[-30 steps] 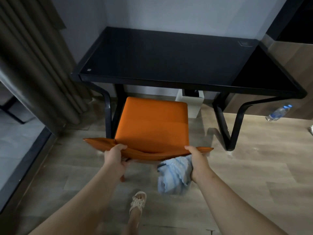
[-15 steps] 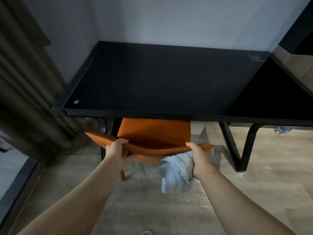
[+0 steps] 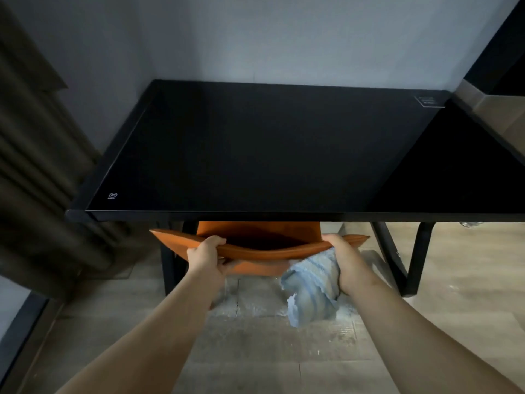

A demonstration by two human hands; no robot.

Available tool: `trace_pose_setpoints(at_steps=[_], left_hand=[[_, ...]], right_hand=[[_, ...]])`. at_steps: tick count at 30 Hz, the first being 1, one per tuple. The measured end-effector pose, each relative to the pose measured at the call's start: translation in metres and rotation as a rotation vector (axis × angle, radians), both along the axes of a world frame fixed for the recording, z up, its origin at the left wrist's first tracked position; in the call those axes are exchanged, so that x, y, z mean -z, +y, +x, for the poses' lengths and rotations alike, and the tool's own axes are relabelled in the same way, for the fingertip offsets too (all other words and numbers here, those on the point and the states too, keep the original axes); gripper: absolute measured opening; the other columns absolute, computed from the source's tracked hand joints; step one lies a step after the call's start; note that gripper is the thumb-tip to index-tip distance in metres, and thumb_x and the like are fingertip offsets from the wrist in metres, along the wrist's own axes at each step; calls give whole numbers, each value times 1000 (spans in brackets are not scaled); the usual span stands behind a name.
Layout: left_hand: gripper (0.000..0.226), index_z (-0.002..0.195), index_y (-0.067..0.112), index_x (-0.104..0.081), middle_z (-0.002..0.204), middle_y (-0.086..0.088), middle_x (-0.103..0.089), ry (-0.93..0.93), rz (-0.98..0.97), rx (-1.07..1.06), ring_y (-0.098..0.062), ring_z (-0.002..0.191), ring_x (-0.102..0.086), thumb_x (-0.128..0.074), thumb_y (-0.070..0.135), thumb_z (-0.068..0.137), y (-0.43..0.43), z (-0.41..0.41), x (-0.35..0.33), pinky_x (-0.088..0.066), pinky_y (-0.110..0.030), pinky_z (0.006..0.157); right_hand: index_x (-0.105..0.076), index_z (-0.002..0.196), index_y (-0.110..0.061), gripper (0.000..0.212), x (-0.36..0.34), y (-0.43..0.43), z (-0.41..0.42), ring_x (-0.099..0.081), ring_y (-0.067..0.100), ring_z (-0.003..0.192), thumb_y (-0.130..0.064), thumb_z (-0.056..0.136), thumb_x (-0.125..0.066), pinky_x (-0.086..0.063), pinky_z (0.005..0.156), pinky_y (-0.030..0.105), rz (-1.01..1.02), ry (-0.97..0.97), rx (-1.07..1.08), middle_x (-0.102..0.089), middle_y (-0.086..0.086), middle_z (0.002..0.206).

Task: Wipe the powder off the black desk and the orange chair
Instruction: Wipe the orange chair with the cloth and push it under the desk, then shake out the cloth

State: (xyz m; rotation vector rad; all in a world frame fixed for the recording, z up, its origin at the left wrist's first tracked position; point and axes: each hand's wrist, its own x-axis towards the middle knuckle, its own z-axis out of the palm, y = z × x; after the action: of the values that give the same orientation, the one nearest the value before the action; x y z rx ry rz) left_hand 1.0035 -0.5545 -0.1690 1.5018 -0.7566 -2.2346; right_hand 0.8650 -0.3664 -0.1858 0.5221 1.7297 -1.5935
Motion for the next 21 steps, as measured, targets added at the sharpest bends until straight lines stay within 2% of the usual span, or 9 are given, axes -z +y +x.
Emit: trace_pose_setpoints(at_steps=[3, 6, 10, 14, 16, 19, 21], left_hand=[[46, 131, 6, -40, 122, -21, -50, 15, -13, 7, -36, 98, -58, -53, -2, 88, -11, -3, -1, -52, -51, 57], [47, 132, 7, -40, 119, -20, -51, 16, -1, -5, -35, 93, -58, -53, -2, 87, -20, -11, -3, -53, -54, 62], [44, 128, 9, -42, 114, -19, -53, -17, 8, -1, -35, 93, -58, -54, -1, 87, -21, -14, -4, -54, -55, 65], [43, 128, 11, -43, 120, -18, -52, -92, 67, -15, -36, 102, -57, -57, 4, 87, -19, -12, -12, -53, -58, 80], [43, 128, 11, -44, 123, -17, -50, -164, 79, -42, -35, 107, -55, -59, 8, 88, -15, -14, -23, -52, -53, 87], [43, 126, 13, -46, 123, -12, -50, -238, 53, -39, -30, 106, -54, -62, 15, 85, 8, -18, -43, -51, -42, 88], [47, 128, 15, -45, 120, -11, -51, -297, -28, 67, -29, 101, -52, -61, 19, 85, 39, -19, -59, -48, -41, 88]], right_hand=[[-64, 102, -9, 43, -3, -10, -2, -66, 36, 97, -36, 68, -72, -50, 93, 50, 11, 18, 1, -69, 19, 103], [-62, 106, -10, 47, -4, -19, -10, -65, 35, 97, -37, 69, -71, -49, 94, 48, 19, 45, -9, -66, 16, 100], [-62, 97, -12, 40, -7, -22, -11, -65, 31, 90, -41, 70, -71, -50, 92, 46, 69, 27, -32, -66, 12, 92], [-60, 103, -13, 57, -19, -18, -3, -62, 29, 93, -61, 74, -63, -48, 93, 43, 190, 88, -74, -65, 9, 98], [-60, 102, -14, 60, -27, -11, 4, -60, 26, 88, -69, 77, -56, -48, 84, 39, 246, 131, -79, -64, 8, 95], [-62, 94, -12, 54, -38, 6, 18, -60, 23, 77, -63, 78, -60, -47, 69, 33, 246, 148, -42, -64, 6, 85], [-64, 91, -9, 48, -49, 19, 25, -65, 28, 79, -54, 77, -68, -53, 76, 39, 182, 141, 18, -68, 10, 84]])
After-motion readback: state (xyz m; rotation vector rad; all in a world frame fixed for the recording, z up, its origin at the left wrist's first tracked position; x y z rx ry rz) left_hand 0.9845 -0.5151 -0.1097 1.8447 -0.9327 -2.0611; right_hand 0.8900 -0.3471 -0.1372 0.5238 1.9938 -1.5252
